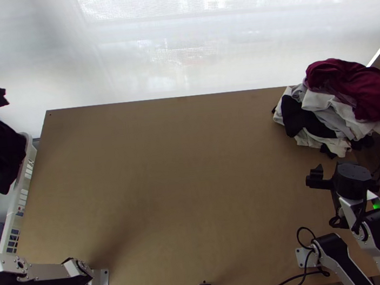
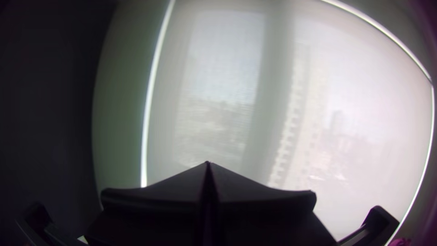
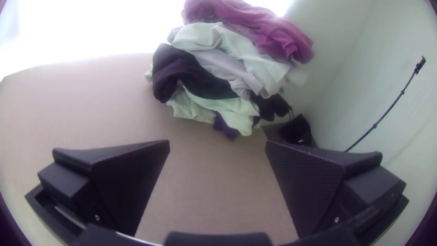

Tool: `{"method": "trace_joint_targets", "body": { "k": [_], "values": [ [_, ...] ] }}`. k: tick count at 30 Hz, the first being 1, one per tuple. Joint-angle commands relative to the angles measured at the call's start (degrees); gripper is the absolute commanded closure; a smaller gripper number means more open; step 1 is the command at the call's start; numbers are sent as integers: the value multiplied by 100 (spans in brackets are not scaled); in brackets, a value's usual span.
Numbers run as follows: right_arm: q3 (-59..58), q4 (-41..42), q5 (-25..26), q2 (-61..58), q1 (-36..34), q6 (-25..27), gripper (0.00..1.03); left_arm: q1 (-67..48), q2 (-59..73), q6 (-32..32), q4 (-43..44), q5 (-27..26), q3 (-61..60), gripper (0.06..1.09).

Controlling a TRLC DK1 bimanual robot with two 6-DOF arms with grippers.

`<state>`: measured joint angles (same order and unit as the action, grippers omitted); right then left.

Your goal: Fold the t-shirt

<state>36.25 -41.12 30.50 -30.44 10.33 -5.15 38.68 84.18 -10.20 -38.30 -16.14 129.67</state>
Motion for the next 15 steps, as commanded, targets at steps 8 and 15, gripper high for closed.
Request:
{"method": "trace_joint_targets", "body": {
  "k": [8, 15],
  "values": [
    [-74, 17, 8, 117, -66, -39, 5, -5133, -587, 475, -336, 849, -644, 105],
    [-57, 52, 8, 117, -233, -30, 5, -7788, -394, 317, -441, 1535, -1620, 105]
  ]
}}
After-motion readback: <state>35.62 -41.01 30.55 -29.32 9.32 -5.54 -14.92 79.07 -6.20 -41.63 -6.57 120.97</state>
